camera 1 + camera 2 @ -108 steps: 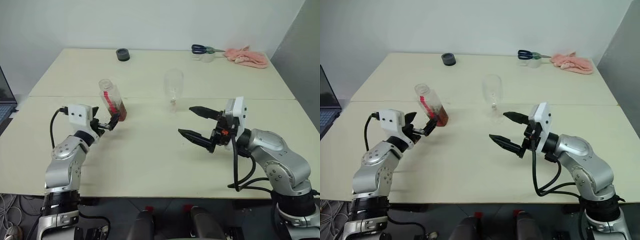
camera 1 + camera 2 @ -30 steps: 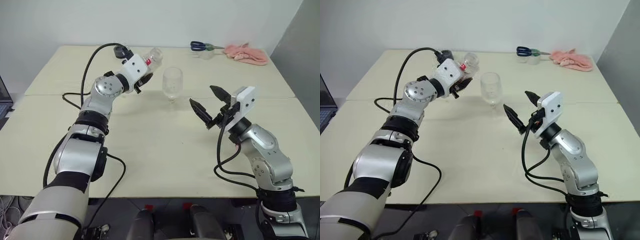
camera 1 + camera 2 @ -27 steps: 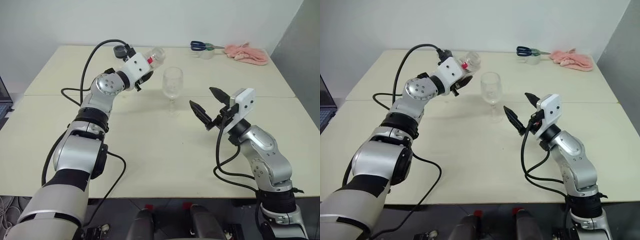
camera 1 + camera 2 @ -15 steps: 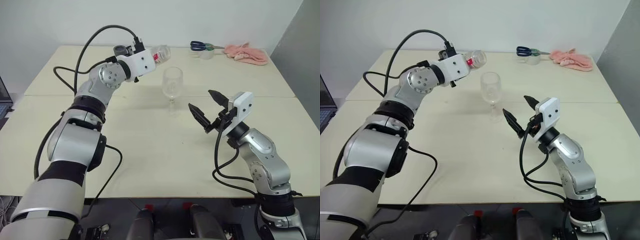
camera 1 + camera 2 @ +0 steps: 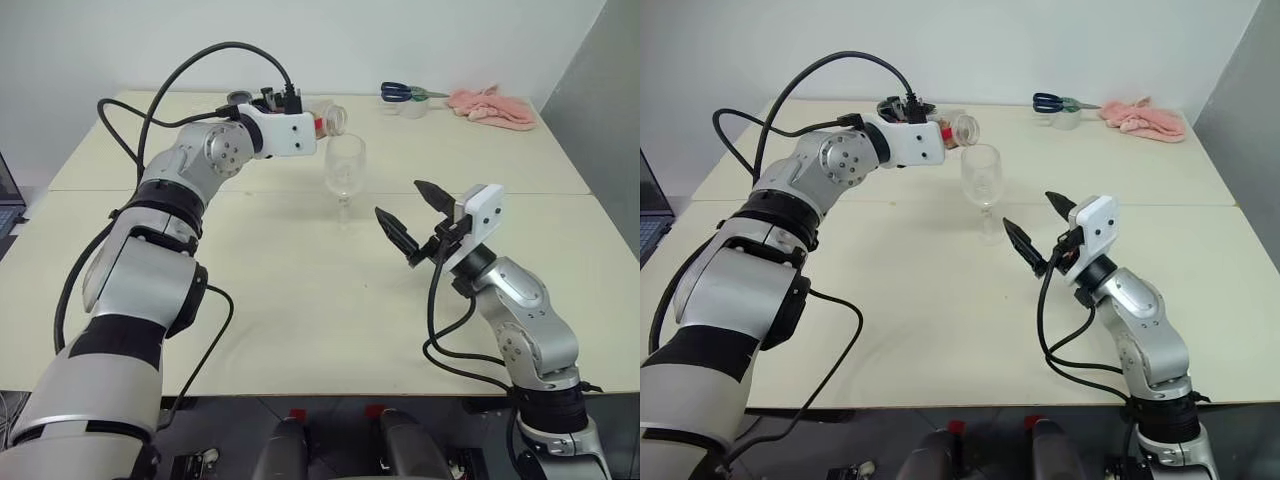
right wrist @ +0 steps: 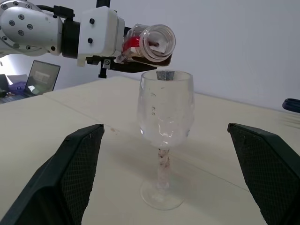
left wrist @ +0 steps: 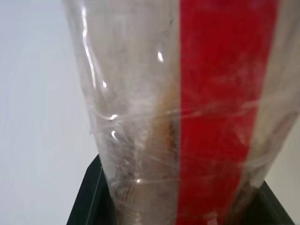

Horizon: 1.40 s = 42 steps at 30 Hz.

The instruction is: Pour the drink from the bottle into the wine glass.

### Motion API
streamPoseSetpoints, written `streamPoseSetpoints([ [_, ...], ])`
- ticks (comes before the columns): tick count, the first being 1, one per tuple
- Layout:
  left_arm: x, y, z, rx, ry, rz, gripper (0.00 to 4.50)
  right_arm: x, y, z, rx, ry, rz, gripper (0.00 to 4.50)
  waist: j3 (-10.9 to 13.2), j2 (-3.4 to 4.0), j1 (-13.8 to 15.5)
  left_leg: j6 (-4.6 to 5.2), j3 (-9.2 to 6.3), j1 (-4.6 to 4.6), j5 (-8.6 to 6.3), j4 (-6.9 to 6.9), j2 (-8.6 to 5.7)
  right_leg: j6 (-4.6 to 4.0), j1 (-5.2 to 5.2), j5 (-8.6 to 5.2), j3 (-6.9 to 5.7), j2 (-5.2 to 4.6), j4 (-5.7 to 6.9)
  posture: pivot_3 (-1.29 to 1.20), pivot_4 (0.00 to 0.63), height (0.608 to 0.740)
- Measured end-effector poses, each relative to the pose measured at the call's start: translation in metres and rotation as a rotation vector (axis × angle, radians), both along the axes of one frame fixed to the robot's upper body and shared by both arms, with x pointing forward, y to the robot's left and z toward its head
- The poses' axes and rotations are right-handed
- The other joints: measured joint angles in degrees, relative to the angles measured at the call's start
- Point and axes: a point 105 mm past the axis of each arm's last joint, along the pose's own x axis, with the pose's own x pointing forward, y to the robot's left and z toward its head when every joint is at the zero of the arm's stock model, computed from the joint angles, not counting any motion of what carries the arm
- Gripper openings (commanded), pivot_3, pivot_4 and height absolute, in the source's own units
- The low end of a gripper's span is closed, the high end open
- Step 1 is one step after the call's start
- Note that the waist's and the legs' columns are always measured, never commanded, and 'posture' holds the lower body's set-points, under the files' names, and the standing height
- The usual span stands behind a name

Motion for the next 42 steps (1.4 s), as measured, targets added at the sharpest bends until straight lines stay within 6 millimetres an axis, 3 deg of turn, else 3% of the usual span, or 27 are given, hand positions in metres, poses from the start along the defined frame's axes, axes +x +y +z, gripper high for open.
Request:
streamPoseSetpoints([
  [17, 0.001, -0.003, 0.014, 0.105, -0.072, 0.018, 1.63, -0.002, 0.001, 0.0, 0.01, -0.002, 0.001, 4.5, 0.0, 0.0, -0.01, 0.14, 0.01, 0.02, -0.07, 0.27, -0.03, 0.0, -0.04, 0.0, 0.02, 0.0, 0.41, 0.0, 0.15, 0.74],
  [42, 0.002, 0.0, 0.015, 0.183, -0.103, 0.028, 1.63, -0.002, 0.001, 0.0, 0.011, -0.002, 0.003, 4.5, 0.0, 0.0, -0.1, 0.2, 0.0, -0.02, -0.11, 0.83, -0.04, 0.04, -0.03, 0.01, 0.07, 0.03, 0.8, 0.0, 0.15, 0.74],
])
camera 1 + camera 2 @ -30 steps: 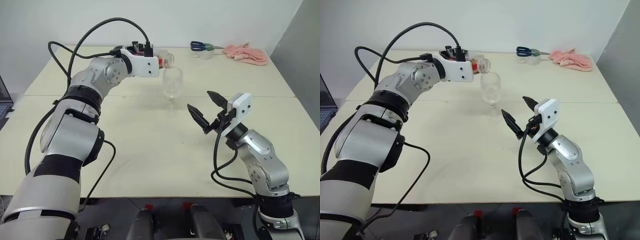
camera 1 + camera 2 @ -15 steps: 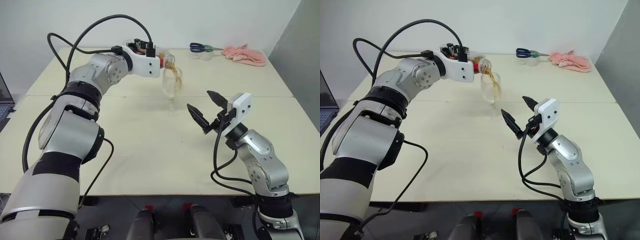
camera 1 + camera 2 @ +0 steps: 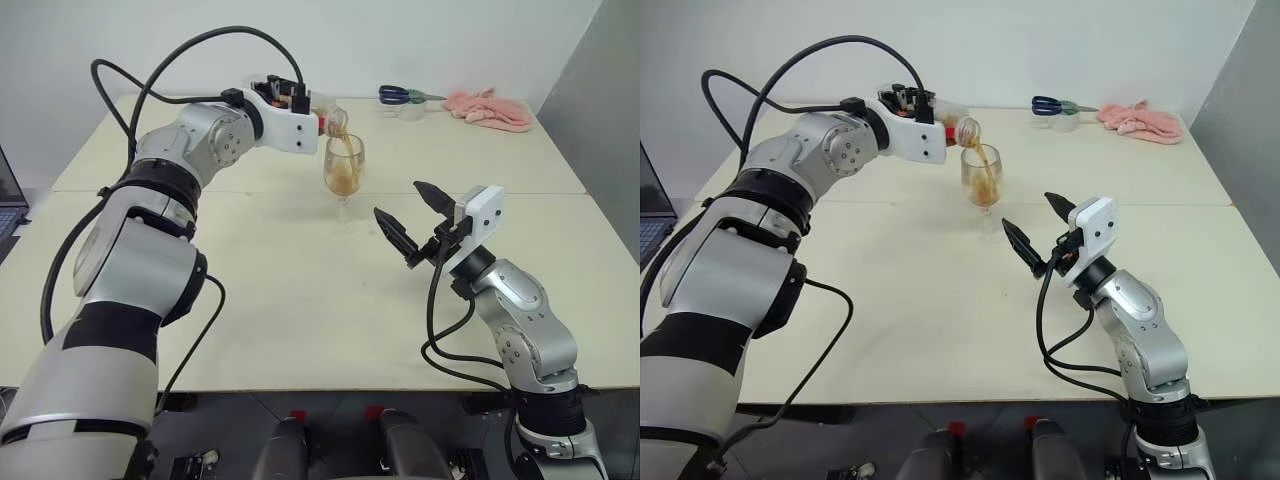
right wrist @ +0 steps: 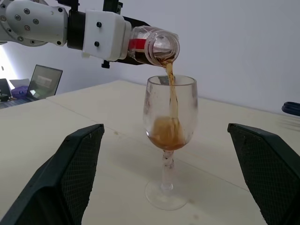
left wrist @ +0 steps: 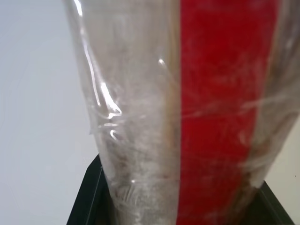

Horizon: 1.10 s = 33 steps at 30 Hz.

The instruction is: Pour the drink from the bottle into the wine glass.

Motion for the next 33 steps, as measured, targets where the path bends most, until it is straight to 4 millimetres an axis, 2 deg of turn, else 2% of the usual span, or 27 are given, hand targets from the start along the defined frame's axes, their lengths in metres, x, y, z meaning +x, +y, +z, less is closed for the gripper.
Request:
streamPoseSetpoints([
  [8, 0.0003, 0.006, 0.0014, 0.002, -0.004, 0.017, 1.63, -0.0001, 0.0002, 0.0, 0.0, 0.0, 0.002, 4.5, 0.0, 0.0, -0.04, 0.0, 0.0, 0.0, 0.0, 0.0, 0.0, 0.0, 0.0, 0.0, 0.0, 0.0, 0.0, 0.0, 0.15, 0.74],
  [33, 0.0008, 0.0061, 0.005, 0.015, -0.015, 0.027, 1.63, -0.0003, 0.0008, 0.0, 0.003, 0.0, 0.005, 4.5, 0.0, 0.0, -0.41, 0.0, 0.0, 0.0, 0.0, 0.01, 0.0, 0.0, 0.0, 0.0, 0.0, 0.0, 0.02, 0.0, 0.15, 0.74],
])
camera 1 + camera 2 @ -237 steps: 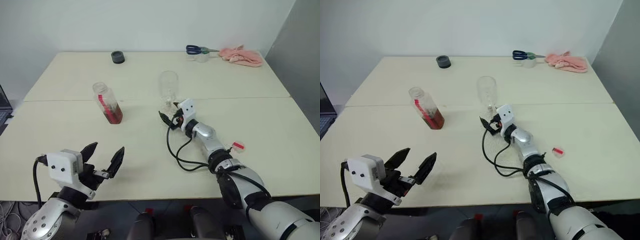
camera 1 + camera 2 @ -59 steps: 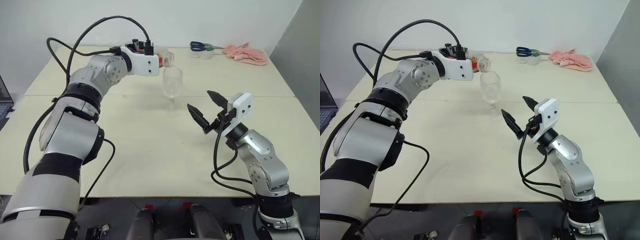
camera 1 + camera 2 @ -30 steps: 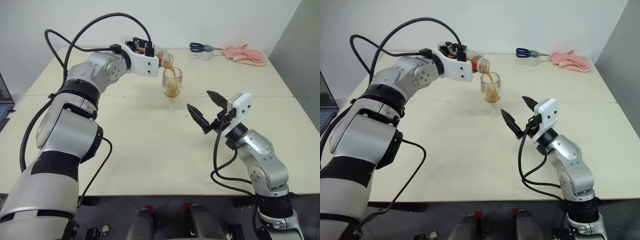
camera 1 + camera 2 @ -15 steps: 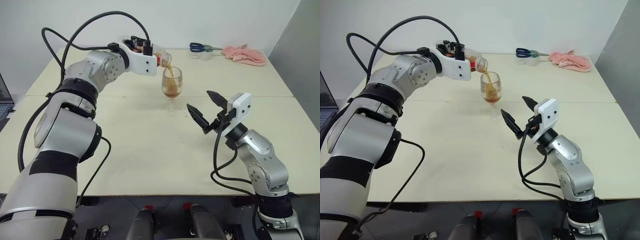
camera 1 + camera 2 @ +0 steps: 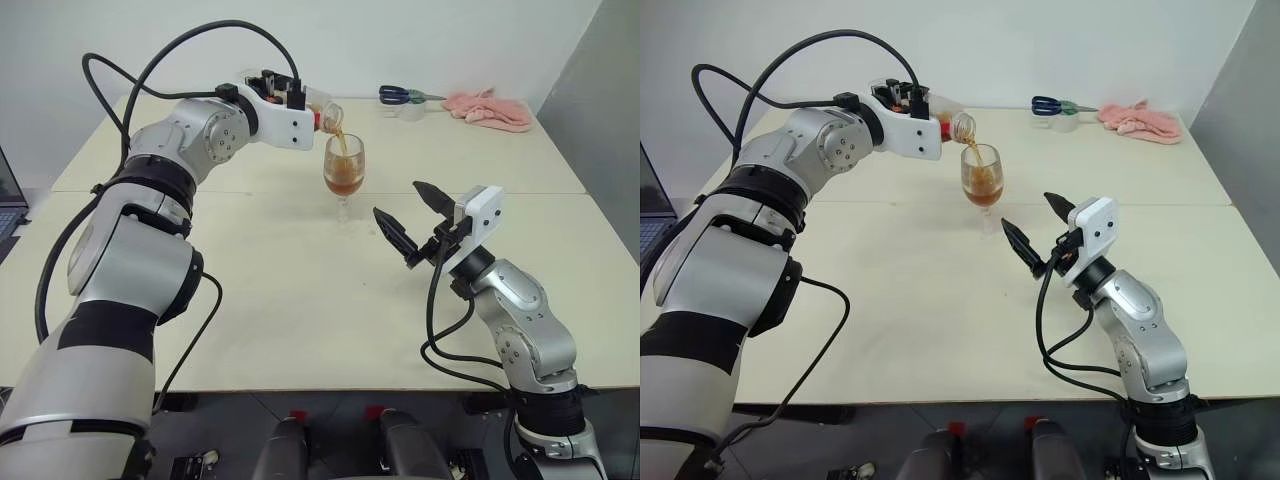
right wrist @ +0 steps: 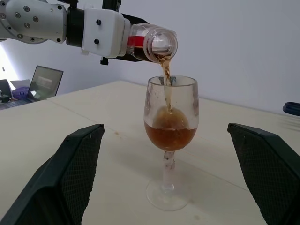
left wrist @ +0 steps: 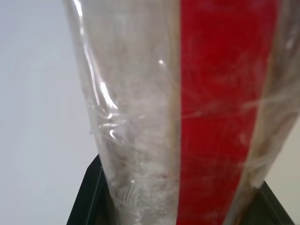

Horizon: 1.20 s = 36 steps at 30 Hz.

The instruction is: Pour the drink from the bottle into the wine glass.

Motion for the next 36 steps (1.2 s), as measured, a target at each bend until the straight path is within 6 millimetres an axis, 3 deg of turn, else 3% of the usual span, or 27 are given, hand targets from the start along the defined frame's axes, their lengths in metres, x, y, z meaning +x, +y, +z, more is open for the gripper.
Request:
streamPoseSetpoints([
  [15, 0.0, 0.0, -0.001, 0.006, 0.004, 0.001, 1.63, 0.0, 0.0, 0.0, -0.001, 0.0, 0.0, 4.5, 0.0, 0.0, 0.0, 0.0, 0.0, 0.0, 0.0, 0.0, 0.0, 0.0, 0.0, 0.0, 0.0, 0.0, 0.01, 0.0, 0.15, 0.74],
  [27, -0.002, -0.009, 0.002, -0.165, 0.117, -0.039, 1.63, 0.0, 0.0, -0.001, -0.003, 0.002, 0.006, 4.5, 0.0, 0.0, -0.07, 0.0, 0.0, 0.0, 0.0, 0.01, 0.0, 0.0, 0.0, 0.0, 0.0, 0.0, 0.02, 0.0, 0.15, 0.74],
  [31, -0.003, -0.012, 0.006, -0.277, 0.163, -0.052, 1.63, 0.001, 0.0, -0.002, -0.002, 0.007, 0.005, 4.5, 0.0, 0.0, -0.19, 0.0, -0.02, 0.0, 0.0, 0.02, 0.0, 0.0, 0.0, 0.0, -0.01, 0.0, 0.03, 0.0, 0.15, 0.74],
  [36, -0.002, -0.017, 0.016, -0.567, 0.267, -0.094, 1.63, 0.0, 0.002, -0.003, -0.008, 0.008, 0.02, 4.5, 0.0, 0.0, -0.3, 0.0, -0.01, 0.01, 0.0, 0.03, 0.01, 0.0, 0.0, 0.0, -0.01, 0.0, 0.04, 0.0, 0.15, 0.74],
])
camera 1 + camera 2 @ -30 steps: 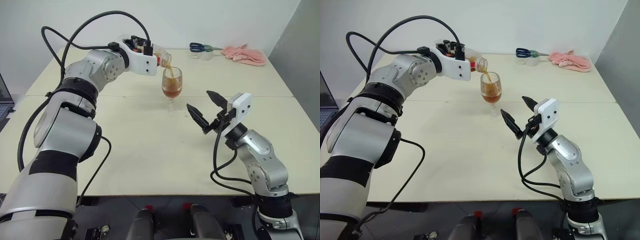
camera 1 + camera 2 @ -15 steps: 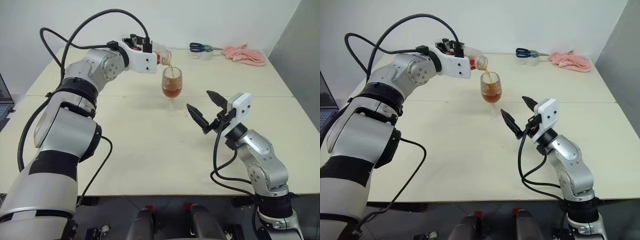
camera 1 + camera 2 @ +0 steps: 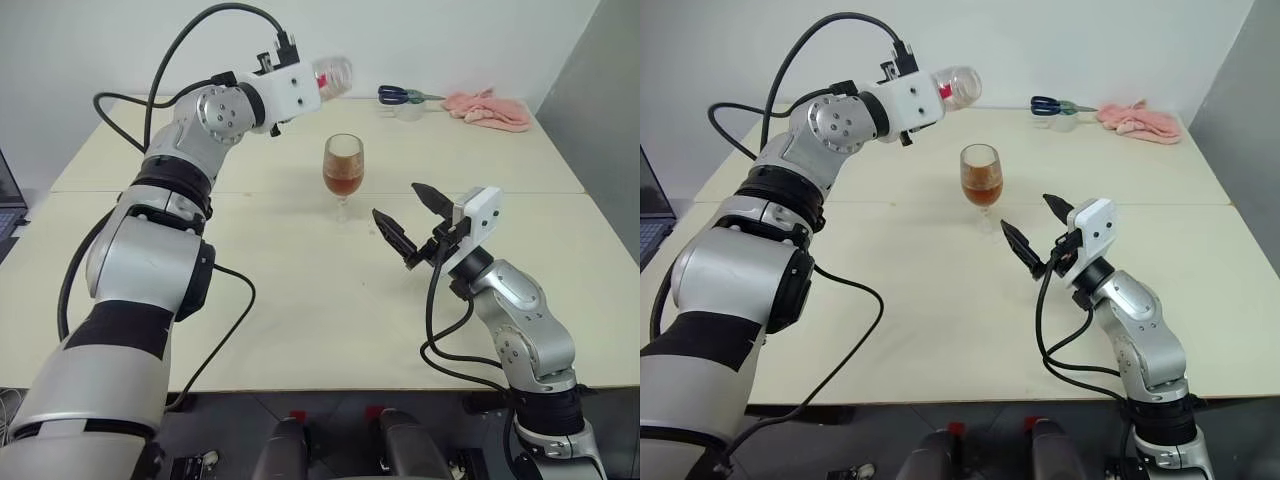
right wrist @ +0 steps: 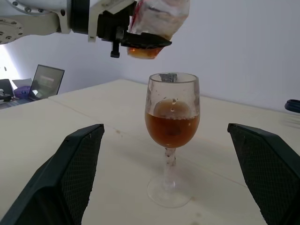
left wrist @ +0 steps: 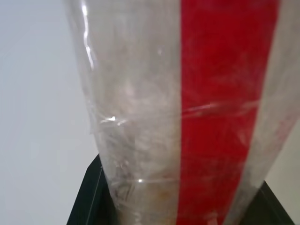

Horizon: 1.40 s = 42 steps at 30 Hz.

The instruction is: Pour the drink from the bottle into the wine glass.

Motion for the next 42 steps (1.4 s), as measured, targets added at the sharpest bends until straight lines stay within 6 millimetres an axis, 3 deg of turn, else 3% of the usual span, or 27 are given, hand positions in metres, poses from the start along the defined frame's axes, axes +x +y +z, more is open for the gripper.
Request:
streamPoseSetpoints([
  [6, -0.001, 0.008, 0.018, -0.373, 0.108, -0.041, 1.63, -0.003, 0.003, 0.004, -0.05, -0.023, 0.066, 4.5, 0.0, 0.0, -0.09, 0.0, -0.02, 0.01, 0.0, 0.01, 0.01, 0.0, 0.0, 0.0, 0.0, 0.01, 0.03, 0.0, 0.15, 0.74],
  [10, -0.005, 0.033, 0.036, -0.661, 0.056, -0.033, 1.63, -0.012, 0.008, 0.001, -0.141, -0.028, 0.176, 4.5, -0.02, 0.04, -0.38, -0.01, 0.03, 0.09, 0.0, 0.01, 0.04, 0.0, 0.01, 0.0, 0.07, -0.01, 0.1, 0.0, 0.15, 0.74],
  [12, -0.006, 0.058, 0.016, -0.76, 0.027, 0.048, 1.63, -0.019, 0.011, -0.006, -0.177, -0.011, 0.24, 4.5, -0.14, 0.2, -0.64, -0.01, 0.03, 0.24, 0.0, 0.0, 0.05, 0.0, 0.08, 0.0, 0.15, -0.04, 0.17, 0.0, 0.15, 0.74],
  [16, -0.016, 0.102, -0.074, -0.88, 0.127, 0.261, 1.63, -0.029, 0.011, -0.015, -0.199, 0.019, 0.32, 4.5, -0.13, 0.2, -1.05, -0.02, -0.11, 0.26, 0.01, 0.07, 0.16, -0.02, 0.09, 0.0, 0.17, -0.06, 0.32, 0.0, 0.15, 0.74],
  [18, -0.029, 0.109, -0.115, -0.928, 0.199, 0.323, 1.63, -0.033, 0.013, -0.017, -0.199, 0.027, 0.349, 4.5, -0.13, 0.18, -0.96, -0.03, -0.14, 0.13, 0.02, 0.13, 0.17, -0.02, 0.05, 0.01, 0.13, -0.09, 0.3, 0.0, 0.15, 0.74],
  [20, -0.04, 0.11, -0.139, -0.944, 0.248, 0.353, 1.63, -0.034, 0.015, -0.017, -0.194, 0.031, 0.369, 4.5, -0.13, 0.14, -0.46, -0.05, -0.14, 0.05, 0.02, 0.19, 0.15, -0.02, 0.02, 0.01, 0.1, -0.1, 0.28, 0.0, 0.15, 0.74],
  [28, -0.063, 0.109, -0.157, -0.983, 0.259, 0.337, 1.63, -0.031, 0.022, -0.016, -0.173, 0.048, 0.409, 4.5, -0.17, 0.09, 0.7, -0.02, -0.07, 0.12, 0.01, 0.17, 0.07, -0.02, 0.11, 0.01, 0.1, -0.17, 0.2, 0.0, 0.15, 0.74],
  [42, -0.047, 0.11, -0.174, -1.015, 0.283, 0.284, 1.63, -0.03, 0.022, -0.018, -0.174, 0.071, 0.404, 4.5, -0.18, 0.08, 0.85, -0.01, -0.02, 0.12, 0.0, 0.15, 0.01, -0.02, 0.11, 0.01, 0.09, -0.1, 0.13, 0.0, 0.15, 0.74],
])
